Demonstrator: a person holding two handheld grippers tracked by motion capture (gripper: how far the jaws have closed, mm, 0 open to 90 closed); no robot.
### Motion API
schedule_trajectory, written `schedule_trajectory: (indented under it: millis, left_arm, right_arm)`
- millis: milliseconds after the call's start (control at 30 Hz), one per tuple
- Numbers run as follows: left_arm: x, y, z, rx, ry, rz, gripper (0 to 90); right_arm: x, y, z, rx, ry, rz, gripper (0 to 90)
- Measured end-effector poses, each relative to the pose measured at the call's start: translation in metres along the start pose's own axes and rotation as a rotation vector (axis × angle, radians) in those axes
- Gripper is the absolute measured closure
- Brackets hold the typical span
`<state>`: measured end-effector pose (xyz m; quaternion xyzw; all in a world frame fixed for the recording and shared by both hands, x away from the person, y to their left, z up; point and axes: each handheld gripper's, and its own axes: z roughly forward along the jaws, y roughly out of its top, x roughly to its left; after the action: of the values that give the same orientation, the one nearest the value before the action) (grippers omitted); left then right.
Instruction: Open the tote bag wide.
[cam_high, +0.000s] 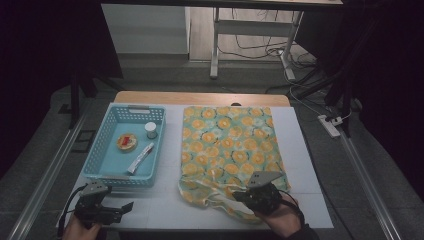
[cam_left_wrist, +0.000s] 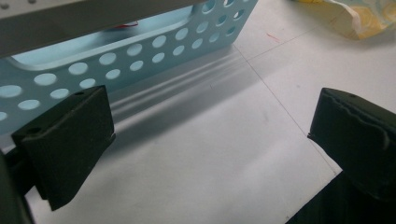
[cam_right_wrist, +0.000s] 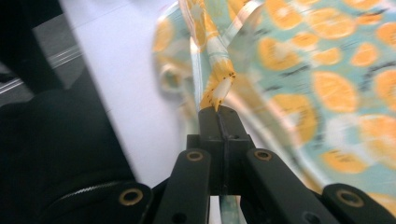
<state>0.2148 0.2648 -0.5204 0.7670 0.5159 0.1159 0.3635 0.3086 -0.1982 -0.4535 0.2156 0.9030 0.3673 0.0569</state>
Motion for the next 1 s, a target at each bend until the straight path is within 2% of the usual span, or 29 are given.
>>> schedule_trajectory:
  millis: [167, 200, 233, 267, 300, 467, 500, 533, 567, 667, 833, 867, 1000]
  left_arm:
    - [0.001, 0.000, 0.000, 0.000, -0.002, -0.006, 0.0]
    - [0.001, 0.000, 0.000, 0.000, -0.002, -0.006, 0.0]
    - [0.001, 0.000, 0.000, 0.000, -0.002, -0.007, 0.0]
    - [0.001, 0.000, 0.000, -0.001, -0.002, -0.009, 0.0]
    - [0.001, 0.000, 0.000, -0.001, -0.003, -0.010, 0.0]
    - [0.002, 0.000, 0.000, -0.002, -0.003, -0.012, 0.0]
    - [0.002, 0.000, 0.000, -0.002, -0.004, -0.012, 0.0]
    - [0.002, 0.000, 0.000, -0.002, -0.004, -0.013, 0.0]
    - [0.002, 0.000, 0.000, -0.003, -0.005, -0.014, 0.0]
    - [0.002, 0.000, 0.000, -0.004, -0.005, -0.017, 0.0]
    - [0.003, 0.000, 0.000, -0.005, -0.008, -0.019, 0.0]
    - [0.003, 0.000, 0.000, -0.005, -0.009, -0.019, 0.0]
    - [0.003, 0.000, 0.000, -0.006, -0.010, -0.021, 0.0]
  right_arm:
    - [-0.017, 0.016, 0.001, -0.020, -0.027, 0.002, 89.7]
    - [-0.017, 0.016, 0.001, -0.020, -0.027, 0.002, 89.7]
    - [-0.025, 0.022, 0.002, -0.026, -0.037, 0.005, 89.6]
    - [-0.025, 0.022, 0.002, -0.026, -0.037, 0.005, 89.6]
    - [-0.032, 0.028, 0.004, -0.028, -0.048, 0.005, 89.6]
    - [-0.053, 0.045, 0.006, -0.025, -0.066, 0.013, 89.7]
    - [-0.053, 0.045, 0.006, -0.025, -0.066, 0.013, 89.7]
    - [-0.062, 0.052, 0.006, -0.025, -0.070, 0.019, 89.6]
    - [-0.062, 0.052, 0.006, -0.025, -0.070, 0.019, 89.6]
    - [-0.077, 0.064, 0.008, -0.033, -0.081, 0.031, 89.6]
    - [-0.091, 0.075, 0.012, -0.039, -0.103, 0.034, 89.6]
    - [-0.099, 0.081, 0.014, -0.044, -0.115, 0.039, 89.6]
    - [-0.114, 0.094, 0.022, -0.050, -0.124, 0.043, 89.6]
